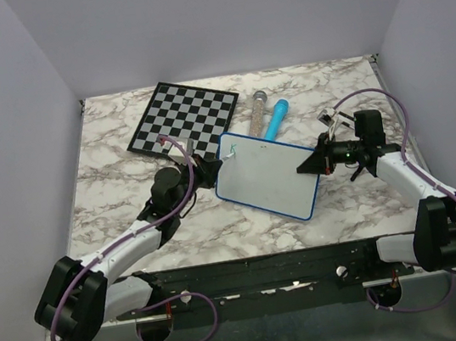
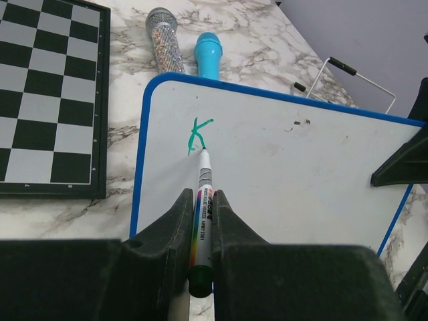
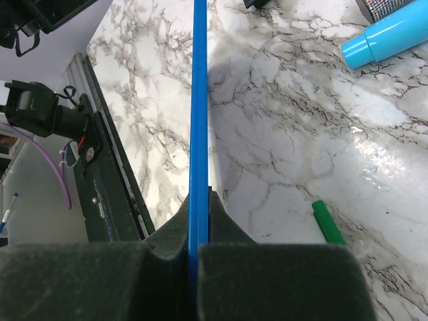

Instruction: Write a sentence on the whiteboard

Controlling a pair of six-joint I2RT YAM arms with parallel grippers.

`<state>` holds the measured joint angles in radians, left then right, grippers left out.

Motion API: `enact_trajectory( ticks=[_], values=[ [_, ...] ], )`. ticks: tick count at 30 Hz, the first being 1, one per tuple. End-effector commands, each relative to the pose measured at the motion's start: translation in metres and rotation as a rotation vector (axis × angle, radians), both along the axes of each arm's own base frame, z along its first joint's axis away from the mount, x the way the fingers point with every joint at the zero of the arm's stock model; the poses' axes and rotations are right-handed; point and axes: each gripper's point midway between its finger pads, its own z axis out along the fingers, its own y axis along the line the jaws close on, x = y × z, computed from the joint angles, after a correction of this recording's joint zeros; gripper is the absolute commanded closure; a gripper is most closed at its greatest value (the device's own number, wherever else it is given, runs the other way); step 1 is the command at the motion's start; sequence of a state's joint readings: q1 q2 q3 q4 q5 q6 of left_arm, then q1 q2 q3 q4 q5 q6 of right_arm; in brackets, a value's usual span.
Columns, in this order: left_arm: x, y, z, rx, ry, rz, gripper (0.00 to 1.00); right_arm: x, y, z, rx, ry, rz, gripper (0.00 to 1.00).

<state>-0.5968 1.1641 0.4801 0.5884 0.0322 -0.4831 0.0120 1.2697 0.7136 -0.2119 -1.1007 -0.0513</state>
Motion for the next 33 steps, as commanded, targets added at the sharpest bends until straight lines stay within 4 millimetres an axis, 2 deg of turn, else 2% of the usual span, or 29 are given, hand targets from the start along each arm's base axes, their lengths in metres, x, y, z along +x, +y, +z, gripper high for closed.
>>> enact_trajectory(
  ticks=[1, 5, 10, 13, 24, 33],
  values=[
    [-0.013, 0.002, -0.022, 0.031, 0.068, -0.035, 1.00, 0.006, 0.001, 0.009, -0.013, -0.060, 0.010, 0.99],
    [-0.018, 0.002, -0.020, 0.012, 0.059, -0.043, 1.00, 0.005, 0.001, 0.009, -0.012, -0.057, 0.011, 0.99],
    [-0.019, 0.003, 0.011, -0.043, -0.008, -0.045, 1.00, 0.005, 0.001, 0.009, -0.012, -0.062, 0.013, 0.99],
    [-0.018, 0.002, 0.022, -0.057, -0.023, -0.045, 1.00, 0.005, 0.001, 0.009, -0.013, -0.060, 0.012, 0.99],
    [-0.004, -0.008, 0.011, -0.044, 0.002, -0.048, 1.00, 0.006, 0.001, 0.009, -0.014, -0.062, 0.011, 0.99],
    [-0.001, -0.014, 0.012, -0.041, 0.002, -0.063, 1.00, 0.006, 0.001, 0.009, -0.013, -0.060, 0.012, 0.99]
  ],
)
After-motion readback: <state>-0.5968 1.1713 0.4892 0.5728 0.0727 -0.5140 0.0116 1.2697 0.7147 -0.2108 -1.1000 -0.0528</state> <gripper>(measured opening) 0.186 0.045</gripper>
